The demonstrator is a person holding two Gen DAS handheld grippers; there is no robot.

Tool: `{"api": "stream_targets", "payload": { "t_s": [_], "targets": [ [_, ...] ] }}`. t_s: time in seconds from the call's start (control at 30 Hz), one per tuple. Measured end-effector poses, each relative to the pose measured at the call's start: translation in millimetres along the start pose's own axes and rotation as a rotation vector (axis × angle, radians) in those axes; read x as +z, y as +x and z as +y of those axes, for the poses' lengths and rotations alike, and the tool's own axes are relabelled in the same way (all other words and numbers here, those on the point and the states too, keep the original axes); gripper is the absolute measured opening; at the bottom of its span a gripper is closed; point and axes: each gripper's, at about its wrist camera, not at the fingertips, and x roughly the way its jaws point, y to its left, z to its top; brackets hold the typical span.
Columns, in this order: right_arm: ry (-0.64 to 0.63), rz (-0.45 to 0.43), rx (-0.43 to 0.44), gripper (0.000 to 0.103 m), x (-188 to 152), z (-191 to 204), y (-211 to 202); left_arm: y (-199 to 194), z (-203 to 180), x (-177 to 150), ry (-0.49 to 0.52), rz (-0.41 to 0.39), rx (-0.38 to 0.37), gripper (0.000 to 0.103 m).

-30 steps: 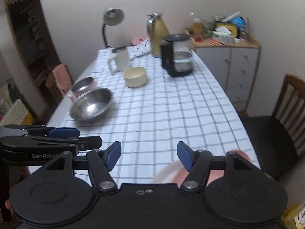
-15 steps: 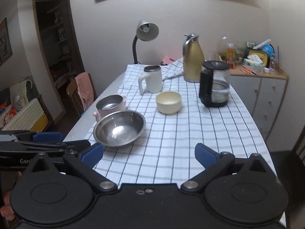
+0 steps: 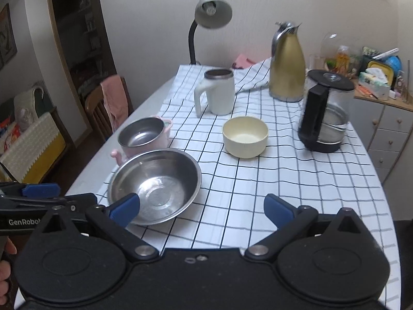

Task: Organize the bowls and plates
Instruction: 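Move both grippers to the rim of the large steel bowl, then close both grippers on the steel bowl rim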

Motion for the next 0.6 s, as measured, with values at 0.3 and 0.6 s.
{"api": "stream_targets", "payload": {
  "t_s": [0.3,0.6],
  "targets": [
    [0.018,0.127,0.005,0.102,23.5,-6.2,85.6,66.3,22.2,18.4,-0.056,0.104,0.070,0.081],
    [0.030,0.243,0.010,0.089,29.9,-7.6,155.8,118.7,41.6,24.6,-0.124,0.207,0.073,0.081]
  ]
}}
